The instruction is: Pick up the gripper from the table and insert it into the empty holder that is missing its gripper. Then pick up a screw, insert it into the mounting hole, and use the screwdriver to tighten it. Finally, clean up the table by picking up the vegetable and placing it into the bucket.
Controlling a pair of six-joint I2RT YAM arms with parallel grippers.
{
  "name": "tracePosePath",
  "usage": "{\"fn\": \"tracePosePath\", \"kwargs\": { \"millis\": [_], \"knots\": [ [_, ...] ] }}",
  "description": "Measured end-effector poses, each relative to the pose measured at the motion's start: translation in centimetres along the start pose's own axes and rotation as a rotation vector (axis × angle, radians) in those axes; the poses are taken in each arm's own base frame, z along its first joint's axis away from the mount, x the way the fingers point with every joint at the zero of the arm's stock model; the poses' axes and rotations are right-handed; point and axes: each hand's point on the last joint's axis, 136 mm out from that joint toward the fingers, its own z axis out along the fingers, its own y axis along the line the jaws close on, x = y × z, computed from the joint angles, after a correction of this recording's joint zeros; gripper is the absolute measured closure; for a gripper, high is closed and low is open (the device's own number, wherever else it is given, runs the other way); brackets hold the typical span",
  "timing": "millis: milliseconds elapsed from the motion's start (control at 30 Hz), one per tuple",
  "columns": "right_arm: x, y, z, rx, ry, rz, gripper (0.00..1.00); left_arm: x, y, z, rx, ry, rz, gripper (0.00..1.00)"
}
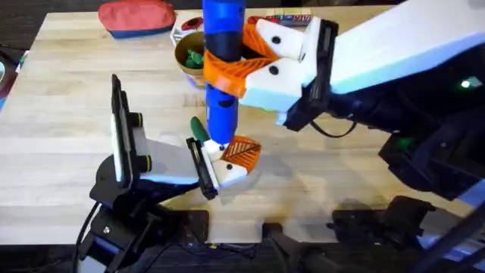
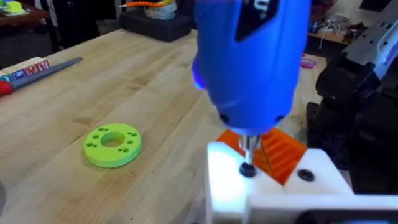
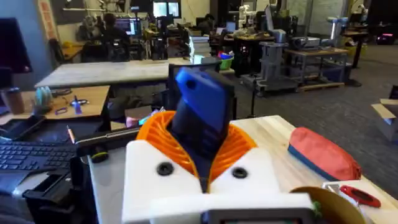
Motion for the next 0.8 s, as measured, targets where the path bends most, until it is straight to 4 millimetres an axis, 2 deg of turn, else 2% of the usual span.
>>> {"fn": "tracePosePath", "kwargs": {
  "millis": [167, 567, 667, 733, 800],
  "knots": [
    [0.9, -0.3, 0.3, 0.003, 0.019, 0.01, 0.994, 0.0, 0.0, 0.0, 0.0, 0.001, -0.001, 0.983],
    [0.6, -0.2, 0.4, 0.0, 0.008, 0.005, 0.994, 0.0, 0.0, 0.0, 0.0, 0.0, 0.0, 0.983],
    [-1.6, 0.0, 0.3, -0.011, -0.084, -0.044, 0.994, 0.0, 0.0, 0.0, 0.0, 0.0, 0.0, 0.983],
    [-3.8, 0.2, -0.1, -0.014, -0.17, -0.093, 0.994, 0.0, 0.0, 0.0, 0.0, 0.0, 0.0, 0.983],
    [-5.1, 0.2, -0.7, -0.006, -0.205, -0.124, 0.995, 0.0, 0.0, 0.0, 0.0, 0.0, 0.0, 0.983]
  ]
}}
